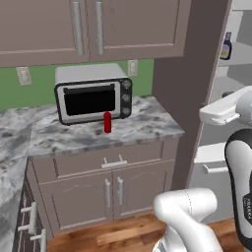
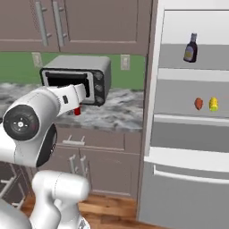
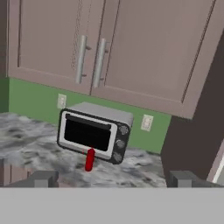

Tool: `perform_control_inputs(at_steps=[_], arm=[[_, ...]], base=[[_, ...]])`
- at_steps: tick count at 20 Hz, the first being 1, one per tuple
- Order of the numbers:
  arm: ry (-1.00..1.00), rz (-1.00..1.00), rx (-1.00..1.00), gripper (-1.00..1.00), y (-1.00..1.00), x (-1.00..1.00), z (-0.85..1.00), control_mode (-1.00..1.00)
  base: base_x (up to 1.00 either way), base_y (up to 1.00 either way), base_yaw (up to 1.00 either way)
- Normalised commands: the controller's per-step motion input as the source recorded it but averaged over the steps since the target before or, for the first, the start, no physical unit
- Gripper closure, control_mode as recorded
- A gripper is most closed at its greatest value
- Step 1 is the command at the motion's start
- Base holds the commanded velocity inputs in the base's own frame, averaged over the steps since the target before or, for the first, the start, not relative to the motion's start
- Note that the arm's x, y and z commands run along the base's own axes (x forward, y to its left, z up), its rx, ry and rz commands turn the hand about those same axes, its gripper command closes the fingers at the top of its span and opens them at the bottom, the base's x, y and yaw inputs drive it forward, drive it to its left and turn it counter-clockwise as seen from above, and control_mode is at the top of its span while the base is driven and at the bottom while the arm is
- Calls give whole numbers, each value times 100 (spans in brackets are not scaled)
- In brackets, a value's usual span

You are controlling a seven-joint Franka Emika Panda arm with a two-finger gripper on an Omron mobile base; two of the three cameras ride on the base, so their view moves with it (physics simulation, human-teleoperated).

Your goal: Place the ketchup and condiment bottle from the counter to the top shelf of the fridge. If the existing items in the fridge are on the top shelf, move them to other shelves.

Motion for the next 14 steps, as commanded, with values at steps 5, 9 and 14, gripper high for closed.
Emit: perform_control_inputs(at_steps=[5, 9, 14], arm=[[0, 0, 0, -100, 0, 0, 0, 100], [0, 0, 0, -100, 0, 0, 0, 100], [0, 0, 0, -100, 0, 0, 0, 100]], base=[[96, 24, 1], [71, 7, 0], [29, 6, 0]])
